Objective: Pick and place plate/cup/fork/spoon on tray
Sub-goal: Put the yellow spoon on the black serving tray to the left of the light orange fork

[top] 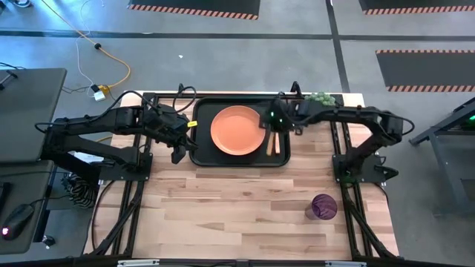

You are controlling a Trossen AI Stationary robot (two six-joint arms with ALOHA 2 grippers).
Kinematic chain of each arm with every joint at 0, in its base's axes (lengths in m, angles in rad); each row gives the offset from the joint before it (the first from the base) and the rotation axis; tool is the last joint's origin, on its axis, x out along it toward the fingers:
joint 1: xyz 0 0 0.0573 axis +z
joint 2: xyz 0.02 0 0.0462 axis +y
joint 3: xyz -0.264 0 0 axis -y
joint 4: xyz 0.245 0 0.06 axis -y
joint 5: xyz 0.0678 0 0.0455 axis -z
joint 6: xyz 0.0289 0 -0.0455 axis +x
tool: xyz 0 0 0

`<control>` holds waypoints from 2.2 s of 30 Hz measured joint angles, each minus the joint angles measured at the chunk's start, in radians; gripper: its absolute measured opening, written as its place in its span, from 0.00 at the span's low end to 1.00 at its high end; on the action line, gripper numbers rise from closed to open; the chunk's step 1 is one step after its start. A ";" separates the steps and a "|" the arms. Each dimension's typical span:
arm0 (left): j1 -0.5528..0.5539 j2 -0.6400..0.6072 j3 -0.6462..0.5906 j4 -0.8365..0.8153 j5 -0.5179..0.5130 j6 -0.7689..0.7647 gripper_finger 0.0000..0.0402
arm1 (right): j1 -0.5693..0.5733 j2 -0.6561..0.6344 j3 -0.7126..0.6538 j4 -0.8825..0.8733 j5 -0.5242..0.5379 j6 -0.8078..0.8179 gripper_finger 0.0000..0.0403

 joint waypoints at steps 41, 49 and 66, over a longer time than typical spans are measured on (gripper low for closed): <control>0.000 0.000 0.000 0.023 -0.067 -0.001 0.09 | -0.193 0.391 0.319 -0.245 -0.190 -0.295 0.00; 0.000 0.000 0.000 0.024 -0.067 -0.001 0.09 | -0.193 0.395 0.319 -0.250 -0.182 -0.257 0.00; 0.000 0.000 0.000 0.023 -0.067 -0.001 0.09 | -0.174 0.469 0.320 -0.250 -0.207 -0.253 0.00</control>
